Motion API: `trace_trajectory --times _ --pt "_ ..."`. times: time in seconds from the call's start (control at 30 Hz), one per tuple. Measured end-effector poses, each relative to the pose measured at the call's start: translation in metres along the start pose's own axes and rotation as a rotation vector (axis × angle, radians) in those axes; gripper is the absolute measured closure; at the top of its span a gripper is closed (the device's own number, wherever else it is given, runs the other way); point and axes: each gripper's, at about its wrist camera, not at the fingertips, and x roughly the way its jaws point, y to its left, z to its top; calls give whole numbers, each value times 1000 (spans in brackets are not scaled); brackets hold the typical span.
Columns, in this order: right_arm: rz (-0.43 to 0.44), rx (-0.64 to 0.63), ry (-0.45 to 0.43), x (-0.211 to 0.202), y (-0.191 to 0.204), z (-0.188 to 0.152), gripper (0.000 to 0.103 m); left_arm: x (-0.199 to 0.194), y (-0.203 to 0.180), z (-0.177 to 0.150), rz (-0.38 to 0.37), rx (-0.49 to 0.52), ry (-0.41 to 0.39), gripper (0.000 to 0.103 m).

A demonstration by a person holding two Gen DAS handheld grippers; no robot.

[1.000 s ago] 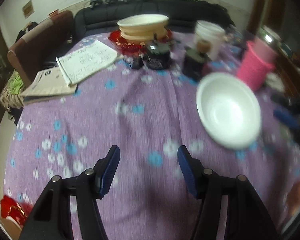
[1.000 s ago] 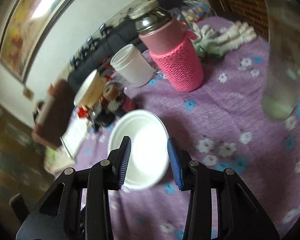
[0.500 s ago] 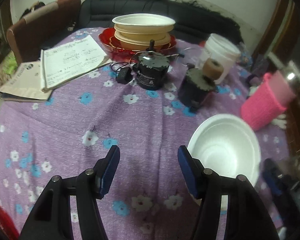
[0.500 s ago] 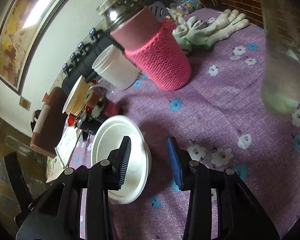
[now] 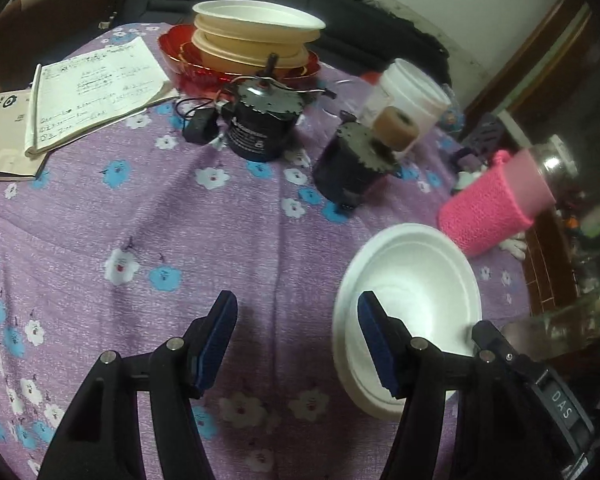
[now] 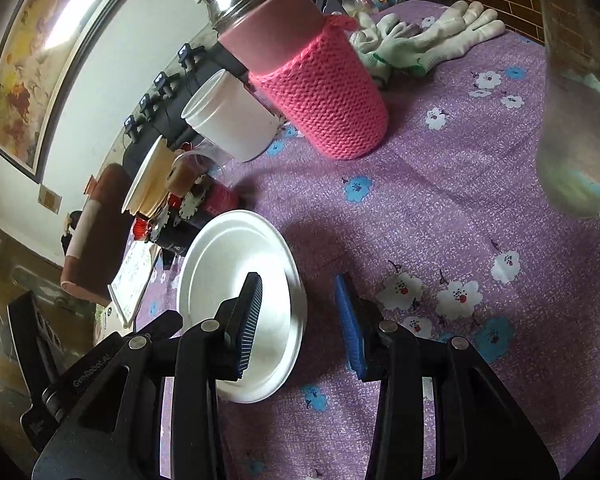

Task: Organize plates and bowls
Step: 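Position both open grippers around the rim of the small white foam bowl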

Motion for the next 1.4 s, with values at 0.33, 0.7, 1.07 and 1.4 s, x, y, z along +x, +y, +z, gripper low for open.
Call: trace_trajectory --times 0.33,0.7,1.07,1.4 --pt "7 -5 4 -1 3 -1 65 10 -21 -14 48 75 5 40" --pt "-31 -22 -8 4 5 -4 65 17 -30 -20 143 137 -46 40" --pt "-38 -25 -10 7 3 -5 65 19 -34 -22 170 158 -63 40" --pt "-50 -19 9 15 4 -7 65 21 -35 -22 184 170 -66 40"
